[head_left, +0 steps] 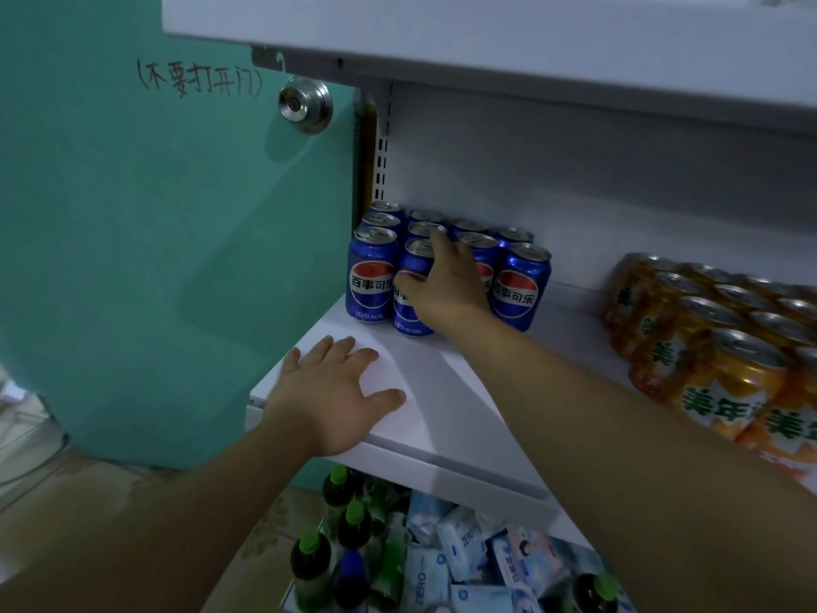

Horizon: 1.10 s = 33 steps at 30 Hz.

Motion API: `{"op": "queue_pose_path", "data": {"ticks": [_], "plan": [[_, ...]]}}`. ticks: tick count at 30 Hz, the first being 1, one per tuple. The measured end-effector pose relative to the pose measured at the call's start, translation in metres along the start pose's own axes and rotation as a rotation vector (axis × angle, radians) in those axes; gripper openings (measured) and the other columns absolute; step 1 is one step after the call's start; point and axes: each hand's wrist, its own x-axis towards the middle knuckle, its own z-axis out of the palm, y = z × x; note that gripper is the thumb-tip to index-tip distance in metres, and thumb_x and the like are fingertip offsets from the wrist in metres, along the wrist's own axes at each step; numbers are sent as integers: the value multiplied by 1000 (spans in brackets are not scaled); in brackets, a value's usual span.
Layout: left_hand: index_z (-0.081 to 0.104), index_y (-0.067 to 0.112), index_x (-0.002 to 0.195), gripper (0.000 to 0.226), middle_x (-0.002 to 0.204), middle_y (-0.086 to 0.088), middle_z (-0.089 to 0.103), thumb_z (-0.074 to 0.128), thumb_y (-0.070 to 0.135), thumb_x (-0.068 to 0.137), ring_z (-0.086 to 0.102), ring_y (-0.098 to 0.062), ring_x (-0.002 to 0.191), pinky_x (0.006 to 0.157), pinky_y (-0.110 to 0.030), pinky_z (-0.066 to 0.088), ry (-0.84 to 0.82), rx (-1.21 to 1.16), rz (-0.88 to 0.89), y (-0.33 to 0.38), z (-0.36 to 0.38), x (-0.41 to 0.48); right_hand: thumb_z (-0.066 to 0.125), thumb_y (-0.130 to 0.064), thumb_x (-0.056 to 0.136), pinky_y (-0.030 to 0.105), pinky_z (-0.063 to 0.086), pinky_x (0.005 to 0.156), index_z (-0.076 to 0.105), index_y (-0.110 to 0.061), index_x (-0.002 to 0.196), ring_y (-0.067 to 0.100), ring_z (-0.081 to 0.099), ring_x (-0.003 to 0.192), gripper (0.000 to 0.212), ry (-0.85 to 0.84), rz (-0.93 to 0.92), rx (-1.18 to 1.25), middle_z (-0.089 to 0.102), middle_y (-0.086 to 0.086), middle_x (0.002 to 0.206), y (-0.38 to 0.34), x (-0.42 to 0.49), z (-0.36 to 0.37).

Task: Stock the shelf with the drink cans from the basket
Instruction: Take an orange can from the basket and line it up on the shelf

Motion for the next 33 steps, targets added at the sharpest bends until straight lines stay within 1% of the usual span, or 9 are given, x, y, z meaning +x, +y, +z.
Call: {"op": "queue_pose_path", "data": {"ticks": [8,16,18,22,24,26,29,31,33], "plan": [[18,37,148,73,160,7,8,27,73,86,3,-17,147,119,-47,2,-1,-11,-7,-1,2,1,62,-35,92,37,31,110,20,-22,152,24,25,143,75,33,-22,43,20,2,158,5,0,4],[20,37,148,73,160,7,10,29,73,85,4,-16,147,118,-47,2,7,-26,-8,-3,2,2,66,-38,89,40,31,112,0,-21,155,24,22,145,95,-55,69,73,11,1,162,13,-5,7],[21,36,148,73,160,6,11,29,73,85,5,-17,147,118,-48,3,-1,-29,-5,-2,1,3,66,-39,88,39,32,111,6,-19,155,24,26,144,91,-84,74,33,15,2,161,15,-14,-3],[20,34,149,75,161,3,8,34,71,86,4,-19,147,118,-50,3,-74,-32,-9,-1,-10,2,65,-43,88,34,41,100,33,-19,146,25,46,127,70,-183,46,-148,42,6,147,24,-49,-41],[22,33,149,76,161,1,9,40,70,85,5,-21,148,118,-51,4,-128,-54,-19,0,-17,-2,61,-45,90,30,37,99,32,-17,147,26,45,129,70,-250,70,-236,41,8,148,30,-72,-68],[28,31,148,75,159,1,17,47,66,85,15,-21,146,117,-47,11,-164,-128,-14,9,-24,-9,56,-49,93,31,34,105,24,-15,151,27,38,135,75,-284,112,-331,33,9,154,35,-96,-97],[35,24,145,74,154,0,32,61,55,83,42,-17,133,110,-35,33,-241,-348,96,52,-33,-26,53,-50,94,32,38,102,28,-13,150,28,42,132,71,-248,192,-402,38,9,151,47,-132,-139],[36,24,144,73,153,0,32,63,52,82,44,-16,131,107,-33,37,-277,-354,227,96,-37,-41,54,-50,93,29,38,94,36,-13,146,27,47,126,67,-182,234,-435,45,10,146,57,-160,-166],[36,25,145,73,154,1,29,62,52,83,39,-19,134,109,-33,35,-274,-292,382,145,-38,-60,54,-50,92,29,37,93,43,-18,143,27,49,122,60,-132,259,-466,49,9,142,67,-193,-197]]}}
